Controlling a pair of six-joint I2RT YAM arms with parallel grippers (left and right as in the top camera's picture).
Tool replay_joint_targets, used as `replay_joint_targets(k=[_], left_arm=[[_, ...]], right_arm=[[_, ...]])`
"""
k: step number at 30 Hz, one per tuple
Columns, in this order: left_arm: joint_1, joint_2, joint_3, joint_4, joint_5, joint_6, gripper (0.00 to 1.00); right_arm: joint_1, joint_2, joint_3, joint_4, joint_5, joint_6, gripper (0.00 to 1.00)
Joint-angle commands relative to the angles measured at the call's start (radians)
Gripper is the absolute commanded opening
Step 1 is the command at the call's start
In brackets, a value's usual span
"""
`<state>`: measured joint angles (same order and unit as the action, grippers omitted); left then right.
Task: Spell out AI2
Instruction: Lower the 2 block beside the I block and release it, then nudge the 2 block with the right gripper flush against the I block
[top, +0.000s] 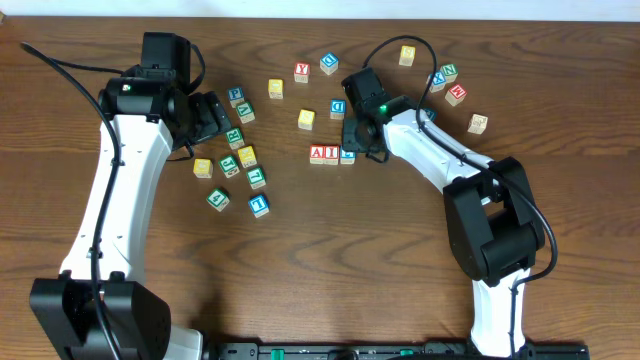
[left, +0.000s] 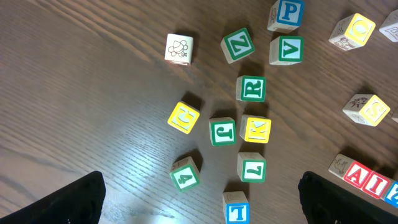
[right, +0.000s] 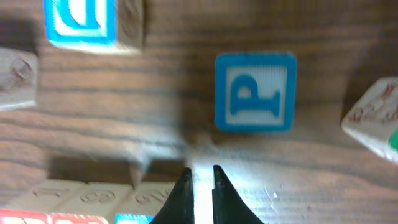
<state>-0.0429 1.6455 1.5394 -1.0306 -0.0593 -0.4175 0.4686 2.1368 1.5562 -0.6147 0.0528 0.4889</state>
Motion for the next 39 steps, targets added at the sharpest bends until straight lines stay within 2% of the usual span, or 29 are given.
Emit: replay_joint_targets(k=[1, 39], left_arm=[[0.0, 0.002, 0.009, -0.005, -0.02, 0.006, 0.98], [0.0, 0.002, 0.009, -0.005, -0.02, 0.006, 0.98]], right_arm=[[-0.003, 0.008, -0.006, 0.031, 0.006, -0.035, 0.06], [0.048, 0.032, -0.01, 0.08, -0.007, -0.042, 0.04]])
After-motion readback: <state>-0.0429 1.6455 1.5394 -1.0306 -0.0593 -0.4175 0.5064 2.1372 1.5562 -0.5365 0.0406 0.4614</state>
